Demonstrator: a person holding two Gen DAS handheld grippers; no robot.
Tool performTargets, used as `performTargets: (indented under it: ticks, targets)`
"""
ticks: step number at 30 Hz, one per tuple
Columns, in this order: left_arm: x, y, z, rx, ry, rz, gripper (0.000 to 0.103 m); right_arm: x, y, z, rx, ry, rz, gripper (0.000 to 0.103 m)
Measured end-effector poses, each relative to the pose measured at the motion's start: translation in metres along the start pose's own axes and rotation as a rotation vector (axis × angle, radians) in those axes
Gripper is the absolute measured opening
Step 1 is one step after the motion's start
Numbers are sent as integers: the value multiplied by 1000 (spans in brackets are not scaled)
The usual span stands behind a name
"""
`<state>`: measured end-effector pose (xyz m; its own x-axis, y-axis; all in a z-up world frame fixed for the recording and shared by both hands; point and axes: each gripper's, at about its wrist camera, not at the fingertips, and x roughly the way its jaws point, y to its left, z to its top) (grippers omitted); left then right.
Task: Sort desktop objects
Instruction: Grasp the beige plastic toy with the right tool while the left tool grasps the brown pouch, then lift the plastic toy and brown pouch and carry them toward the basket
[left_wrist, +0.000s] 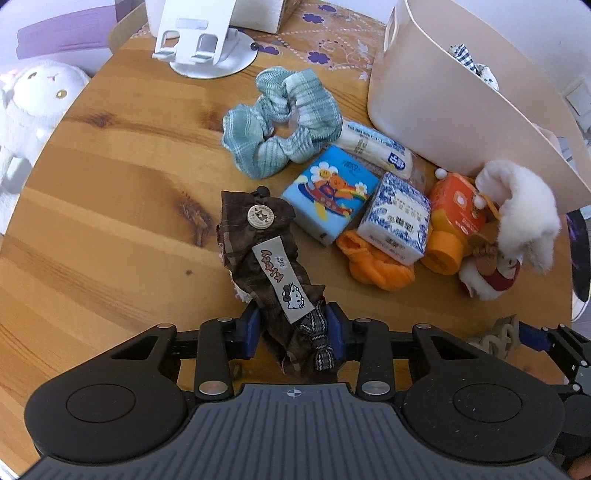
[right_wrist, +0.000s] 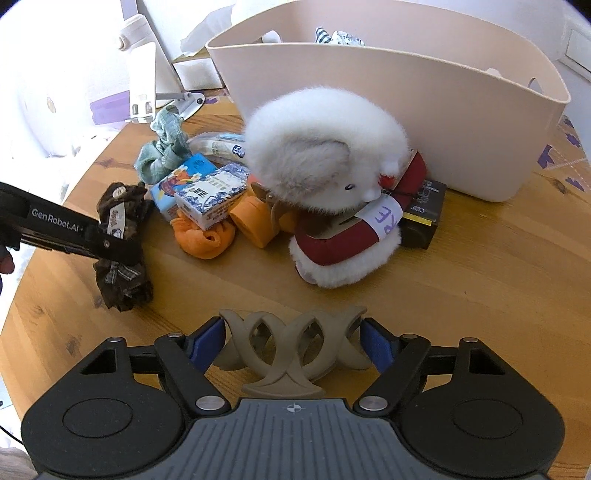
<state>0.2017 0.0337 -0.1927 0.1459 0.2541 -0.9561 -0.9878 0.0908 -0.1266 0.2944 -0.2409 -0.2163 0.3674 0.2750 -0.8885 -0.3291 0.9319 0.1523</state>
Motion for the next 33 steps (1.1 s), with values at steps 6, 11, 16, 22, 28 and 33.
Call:
performTargets:
  ticks: [6,11,16,22,28,33]
  targets:
    - [-6,0,-10,10,-9,11,30,-12,0,-3,18,-28,11,77]
    - [-11,0,-21,36,-11,27,29,-21,0,-6,32,-50,10,77]
    - [-8,5,-20,6,21,27,33,-25,0,-10,39,-54,3,77]
    - [6,0,-18,10,29,53,38,-26,0,-14,41,-46,2,77]
    - [0,-8,-23,60,-2,58,31,-31,1,-16,43,-54,-3,77]
    - [-16,-14,-28,95,-35,36,31,-38,-4,-15,56,-76,-10,77]
